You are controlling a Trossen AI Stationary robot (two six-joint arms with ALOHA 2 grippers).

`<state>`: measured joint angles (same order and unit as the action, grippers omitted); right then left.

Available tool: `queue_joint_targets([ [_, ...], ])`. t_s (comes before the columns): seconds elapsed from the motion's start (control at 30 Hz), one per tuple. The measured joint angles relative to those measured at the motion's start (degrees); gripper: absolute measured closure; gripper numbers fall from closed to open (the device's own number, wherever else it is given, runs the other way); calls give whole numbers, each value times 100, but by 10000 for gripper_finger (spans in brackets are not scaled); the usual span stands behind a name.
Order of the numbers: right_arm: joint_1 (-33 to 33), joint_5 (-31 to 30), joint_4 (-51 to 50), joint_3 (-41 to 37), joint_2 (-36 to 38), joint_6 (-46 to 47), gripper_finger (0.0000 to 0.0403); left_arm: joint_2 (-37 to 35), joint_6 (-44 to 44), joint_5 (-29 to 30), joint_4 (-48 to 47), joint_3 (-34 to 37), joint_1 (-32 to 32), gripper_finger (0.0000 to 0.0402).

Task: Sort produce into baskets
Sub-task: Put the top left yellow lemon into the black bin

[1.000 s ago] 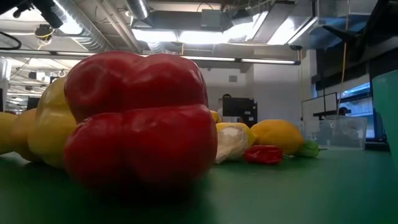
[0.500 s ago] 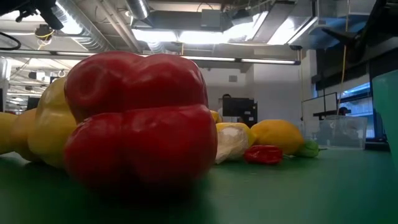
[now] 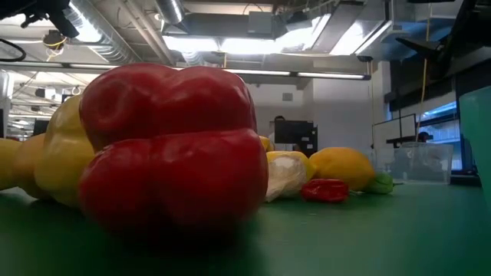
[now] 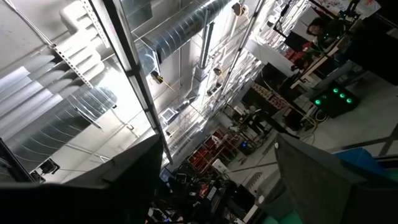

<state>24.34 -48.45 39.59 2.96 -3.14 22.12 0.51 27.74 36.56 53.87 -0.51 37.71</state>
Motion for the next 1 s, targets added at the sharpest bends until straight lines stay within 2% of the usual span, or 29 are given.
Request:
queue_joint_targets([
  [0.07, 0, 0, 0, 0, 0, 3, 100, 0, 137, 54, -79, 0, 0, 174],
  [0.17, 0, 9, 15, 2, 0, 8, 100, 1, 238, 680, -50, -46, -14, 174],
  [0.27, 0, 309, 100, 4, 0, 12, 100, 12, 63, 512, -396, -384, -43, 174],
  [0.37, 0, 444, 103, 4, 0, 12, 100, 335, 42, 483, -1368, -1107, -44, 174],
  [0.47, 0, 448, 101, 4, 0, 12, 100, 1124, -278, 500, -2264, -2135, -44, 174],
  [0.6, 0, 450, 88, 4, 0, 2, 100, 2465, -1150, 516, -3433, -3600, -44, 174],
  [0.7, 1, 450, 55, 4, 0, -9, 100, 3380, -1259, 1074, -5039, -4638, -74, 174],
  [0.8, 0, 450, -45, 4, 0, -8, 100, 4087, -227, 1948, -7149, -5409, -269, 174],
  [0.87, 2, 450, -99, 4, 0, -10, 100, 4437, 1206, 2152, -8593, -5734, -507, 174],
  [0.93, 0, 443, -116, 4, 0, -10, 100, 4709, 2928, 1992, -9765, -5915, -804, 174],
  [1.0, 2, 426, -132, 4, 0, -10, 100, 4917, 4283, 1410, -10649, -5939, -1111, 174],
])
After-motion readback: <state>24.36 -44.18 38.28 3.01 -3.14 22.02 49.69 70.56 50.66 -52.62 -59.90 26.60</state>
